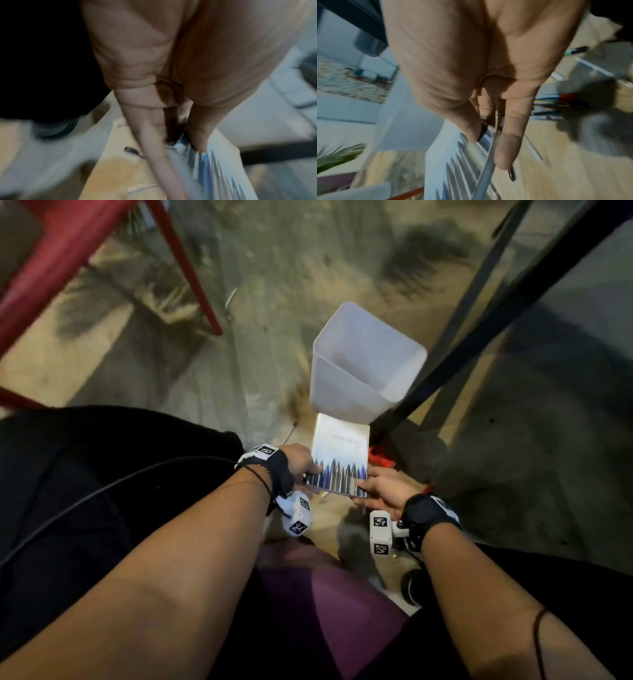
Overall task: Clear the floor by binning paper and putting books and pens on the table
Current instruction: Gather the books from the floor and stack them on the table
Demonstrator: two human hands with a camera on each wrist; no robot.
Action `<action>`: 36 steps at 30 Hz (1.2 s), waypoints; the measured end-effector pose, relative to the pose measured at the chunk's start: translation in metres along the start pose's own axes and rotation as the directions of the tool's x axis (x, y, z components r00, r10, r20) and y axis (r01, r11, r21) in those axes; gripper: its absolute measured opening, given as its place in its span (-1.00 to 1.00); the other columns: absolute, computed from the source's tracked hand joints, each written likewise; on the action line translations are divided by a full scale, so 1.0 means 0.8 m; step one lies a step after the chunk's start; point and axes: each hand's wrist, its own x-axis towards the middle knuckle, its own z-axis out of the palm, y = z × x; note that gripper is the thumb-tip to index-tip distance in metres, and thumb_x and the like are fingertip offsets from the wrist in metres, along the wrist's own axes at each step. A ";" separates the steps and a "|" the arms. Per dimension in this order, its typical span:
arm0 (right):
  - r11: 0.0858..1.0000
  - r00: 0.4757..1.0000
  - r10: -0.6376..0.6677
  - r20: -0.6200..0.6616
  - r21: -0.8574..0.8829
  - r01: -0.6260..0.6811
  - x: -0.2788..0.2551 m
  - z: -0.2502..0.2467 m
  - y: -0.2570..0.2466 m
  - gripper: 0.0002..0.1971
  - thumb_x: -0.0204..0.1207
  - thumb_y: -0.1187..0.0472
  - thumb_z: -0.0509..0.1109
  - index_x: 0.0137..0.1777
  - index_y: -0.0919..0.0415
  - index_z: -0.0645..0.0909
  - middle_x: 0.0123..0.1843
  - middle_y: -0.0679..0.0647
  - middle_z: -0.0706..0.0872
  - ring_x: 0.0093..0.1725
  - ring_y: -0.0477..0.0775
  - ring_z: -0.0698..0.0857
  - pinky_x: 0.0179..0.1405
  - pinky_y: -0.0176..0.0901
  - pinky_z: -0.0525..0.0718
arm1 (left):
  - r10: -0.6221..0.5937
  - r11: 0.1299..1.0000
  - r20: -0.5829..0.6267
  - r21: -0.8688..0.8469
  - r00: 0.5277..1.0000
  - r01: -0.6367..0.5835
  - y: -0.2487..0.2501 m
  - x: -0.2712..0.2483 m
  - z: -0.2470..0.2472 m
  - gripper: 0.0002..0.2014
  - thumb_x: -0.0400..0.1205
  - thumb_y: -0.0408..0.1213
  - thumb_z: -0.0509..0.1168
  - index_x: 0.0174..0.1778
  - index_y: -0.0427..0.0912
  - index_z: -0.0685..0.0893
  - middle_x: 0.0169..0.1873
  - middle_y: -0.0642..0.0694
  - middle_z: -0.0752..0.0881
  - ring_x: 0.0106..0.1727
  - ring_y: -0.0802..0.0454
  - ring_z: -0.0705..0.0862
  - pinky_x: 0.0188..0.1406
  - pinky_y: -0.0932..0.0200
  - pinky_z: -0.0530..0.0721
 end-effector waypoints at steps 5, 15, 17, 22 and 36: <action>0.973 0.980 -0.199 0.029 -0.115 0.201 -0.111 -0.009 -0.044 -0.79 0.76 0.40 0.37 0.33 0.43 0.69 0.29 0.32 0.81 0.01 0.15 0.90 -0.11 -0.26 0.89 | 0.186 0.982 0.079 0.016 0.979 -0.188 0.063 -0.105 -0.019 -0.85 0.61 -0.55 0.39 0.07 -0.39 0.61 -0.07 -0.35 0.74 -0.17 -0.18 0.80 -0.22 0.04 0.83; 0.822 0.804 -0.569 0.173 0.089 0.562 -0.327 0.027 -0.105 -0.65 0.71 0.43 0.43 0.45 0.23 0.57 0.21 0.22 0.89 -0.35 -0.01 0.80 -0.53 -0.30 0.67 | 0.471 0.869 0.186 0.070 0.862 -0.490 0.082 -0.323 -0.086 -0.79 0.62 -0.45 0.43 0.17 -0.33 0.71 -0.16 -0.27 0.74 -0.11 -0.15 0.74 -0.01 -0.06 0.79; 0.766 0.750 -0.642 0.159 0.181 0.617 -0.359 0.045 -0.123 -0.61 0.71 0.44 0.40 0.48 0.19 0.51 0.13 0.21 0.89 -0.44 -0.03 0.71 -0.63 -0.29 0.51 | 0.559 0.824 0.165 -0.003 0.812 -0.567 0.085 -0.367 -0.102 -0.78 0.62 -0.44 0.44 0.18 -0.22 0.75 -0.14 -0.26 0.73 -0.10 -0.13 0.73 -0.04 -0.02 0.79; 0.599 0.578 -0.801 0.158 0.234 0.766 -0.435 0.089 -0.186 -0.68 0.73 0.37 0.42 0.44 0.15 0.61 -0.11 0.21 0.76 -0.39 -0.01 0.64 -0.58 -0.31 0.57 | 0.741 0.666 -0.098 -0.019 0.664 -0.746 0.128 -0.475 -0.146 -0.74 0.56 -0.40 0.47 0.17 -0.21 0.73 -0.19 -0.30 0.70 -0.24 -0.17 0.69 -0.33 0.21 0.78; 0.469 0.463 -0.882 -0.086 -0.254 0.846 -0.468 0.142 -0.425 -0.76 0.68 0.54 0.31 0.27 0.32 0.54 -0.24 0.23 0.55 -0.44 0.07 0.53 -0.57 -0.24 0.59 | 0.898 0.438 -0.342 0.636 0.277 -0.635 0.348 -0.483 -0.254 -0.83 0.64 -0.22 0.40 0.12 -0.02 0.80 -0.30 -0.14 0.78 -0.34 0.03 0.67 -0.26 0.22 0.67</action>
